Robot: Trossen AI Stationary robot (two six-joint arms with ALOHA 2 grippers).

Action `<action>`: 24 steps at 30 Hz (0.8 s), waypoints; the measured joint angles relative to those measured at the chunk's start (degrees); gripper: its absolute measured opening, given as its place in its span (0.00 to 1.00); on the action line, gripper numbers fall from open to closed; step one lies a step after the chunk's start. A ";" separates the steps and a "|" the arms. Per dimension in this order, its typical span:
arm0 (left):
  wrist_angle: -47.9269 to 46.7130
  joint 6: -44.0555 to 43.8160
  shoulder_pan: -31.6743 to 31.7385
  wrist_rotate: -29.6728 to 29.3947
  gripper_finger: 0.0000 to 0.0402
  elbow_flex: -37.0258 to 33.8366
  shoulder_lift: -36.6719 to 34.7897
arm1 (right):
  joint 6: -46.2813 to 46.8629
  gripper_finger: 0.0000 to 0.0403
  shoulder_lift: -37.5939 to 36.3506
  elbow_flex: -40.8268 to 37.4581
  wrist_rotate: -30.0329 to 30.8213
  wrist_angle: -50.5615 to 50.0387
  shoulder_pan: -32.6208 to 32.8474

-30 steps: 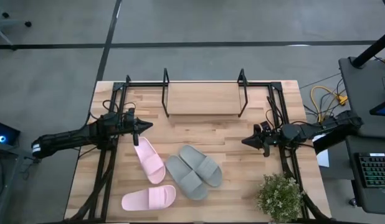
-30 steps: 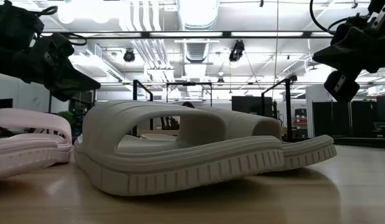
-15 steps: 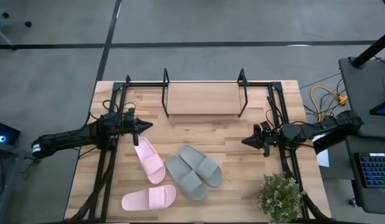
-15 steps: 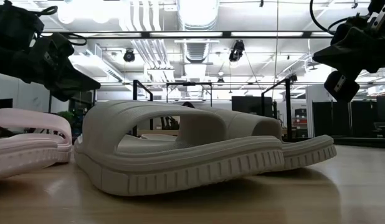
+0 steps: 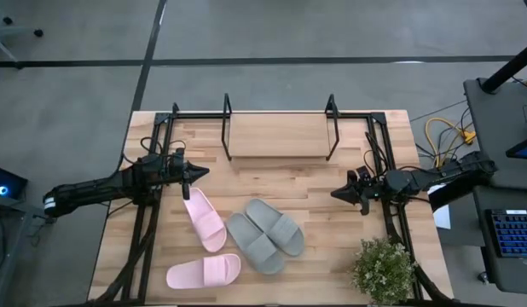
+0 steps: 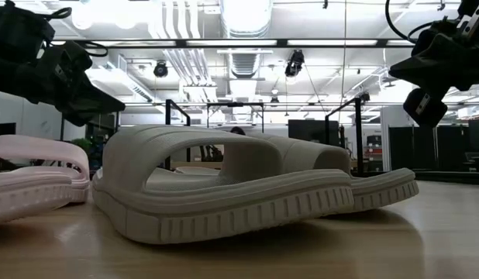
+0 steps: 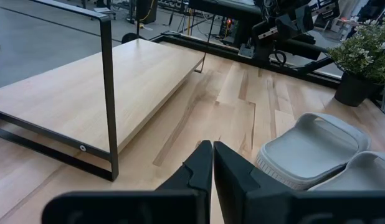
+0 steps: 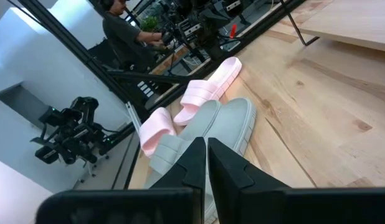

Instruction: Pick and place slides into the shelf

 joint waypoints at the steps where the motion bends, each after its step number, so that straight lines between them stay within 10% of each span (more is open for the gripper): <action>1: -0.02 0.00 0.00 0.00 0.00 0.00 0.00 | 0.02 0.02 -0.02 0.00 0.00 0.00 0.02; 24: -0.02 0.00 0.00 -0.02 0.00 0.00 0.00 | -0.02 0.02 0.07 -0.02 1.55 0.00 0.00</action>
